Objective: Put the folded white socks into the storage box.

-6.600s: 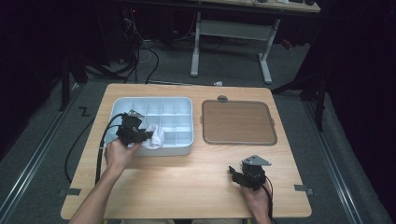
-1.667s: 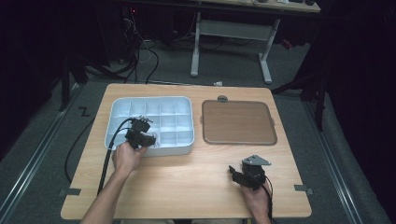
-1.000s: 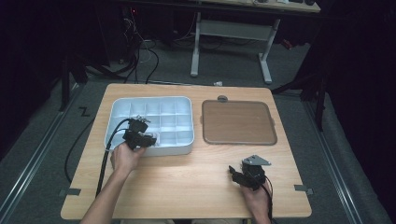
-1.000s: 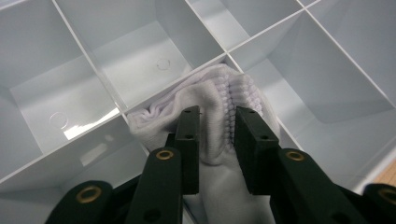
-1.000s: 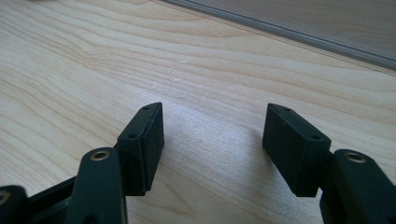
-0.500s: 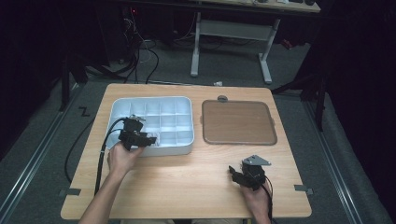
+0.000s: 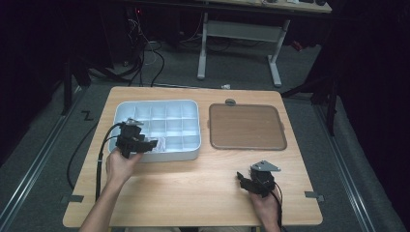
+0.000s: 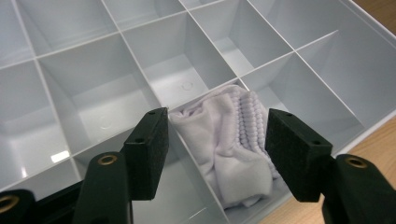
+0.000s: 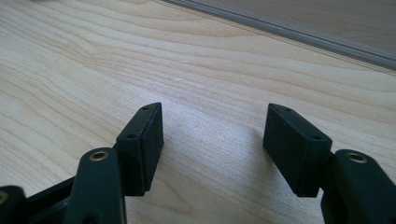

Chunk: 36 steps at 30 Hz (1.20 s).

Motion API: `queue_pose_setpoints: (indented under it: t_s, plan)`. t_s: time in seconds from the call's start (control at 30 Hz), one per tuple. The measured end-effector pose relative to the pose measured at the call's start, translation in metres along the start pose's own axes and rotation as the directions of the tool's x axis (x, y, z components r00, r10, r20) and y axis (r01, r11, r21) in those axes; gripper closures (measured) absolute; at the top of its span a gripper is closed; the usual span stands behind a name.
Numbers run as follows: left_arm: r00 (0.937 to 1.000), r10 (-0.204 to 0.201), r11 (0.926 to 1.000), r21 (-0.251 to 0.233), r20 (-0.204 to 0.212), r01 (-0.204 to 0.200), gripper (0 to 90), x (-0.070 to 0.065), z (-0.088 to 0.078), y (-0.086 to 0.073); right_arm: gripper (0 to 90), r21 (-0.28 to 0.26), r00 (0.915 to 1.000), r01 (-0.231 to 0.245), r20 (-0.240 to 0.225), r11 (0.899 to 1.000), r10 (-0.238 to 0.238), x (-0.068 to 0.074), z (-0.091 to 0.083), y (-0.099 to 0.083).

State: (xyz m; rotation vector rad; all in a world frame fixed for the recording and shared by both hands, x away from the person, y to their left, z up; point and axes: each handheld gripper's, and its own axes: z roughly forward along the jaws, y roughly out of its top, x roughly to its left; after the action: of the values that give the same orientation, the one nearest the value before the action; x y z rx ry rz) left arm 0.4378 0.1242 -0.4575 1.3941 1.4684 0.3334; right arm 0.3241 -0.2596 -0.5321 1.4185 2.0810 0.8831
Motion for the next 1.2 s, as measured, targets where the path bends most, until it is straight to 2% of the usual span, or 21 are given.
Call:
queue_pose_setpoints:
  t_s: [0.1,0.17,0.2,0.3,0.4,0.5,0.6,0.67,0.73,0.83,1.2]
  plan:
    - [0.9994,-0.024,0.9995,-0.021,0.027,0.024,39.4,-0.001,-0.004,0.004,38.3,0.0,1.0,0.0,0.0,1.0,0.0,0.0,0.0,0.0]
    - [0.997,-0.06,0.9976,-0.031,0.048,0.062,39.4,0.0,-0.006,0.008,38.4,0.0,1.0,-0.001,-0.001,1.0,0.001,0.0,0.0,0.0]
    - [0.997,-0.063,0.9975,-0.029,0.046,0.064,39.4,0.001,-0.006,0.008,38.4,0.0,1.0,0.0,-0.002,1.0,0.0,0.0,0.0,0.0]
    - [0.9986,-0.041,0.9986,-0.032,0.034,0.042,39.4,0.005,-0.011,0.01,38.4,0.0,1.0,0.004,-0.005,1.0,-0.004,0.0,0.001,0.001]
    - [0.9972,-0.061,0.9976,-0.029,0.043,0.062,39.4,0.009,-0.017,0.012,38.5,0.001,1.0,0.003,-0.006,1.0,-0.003,0.0,0.001,0.001]
    - [0.9972,-0.055,0.9974,-0.043,0.051,0.057,38.9,0.008,-0.023,0.012,38.5,0.001,1.0,0.004,-0.008,1.0,-0.004,0.0,0.001,0.001]
    - [0.9982,-0.018,0.9973,-0.069,0.058,0.022,40.6,0.004,-0.03,0.005,38.5,0.001,1.0,0.002,-0.006,1.0,-0.002,0.0,0.001,0.001]
    - [0.9993,0.015,0.9967,-0.081,0.035,-0.012,40.7,0.004,-0.031,0.001,38.4,0.001,1.0,0.002,-0.007,1.0,-0.002,0.0,0.001,0.001]
    - [0.9994,0.0,0.9971,-0.076,0.034,0.002,40.7,0.005,-0.034,0.001,38.4,0.001,1.0,0.002,-0.008,1.0,-0.002,0.0,0.001,0.001]
    - [0.9986,-0.009,0.9951,-0.098,0.053,0.014,40.7,0.006,-0.042,0.002,38.4,0.001,1.0,0.002,-0.008,1.0,-0.002,0.0,0.001,0.001]
    - [0.9988,-0.014,0.9931,-0.115,0.047,0.019,40.3,0.009,-0.05,-0.002,38.1,0.001,1.0,0.002,-0.01,1.0,-0.002,0.0,0.001,0.001]
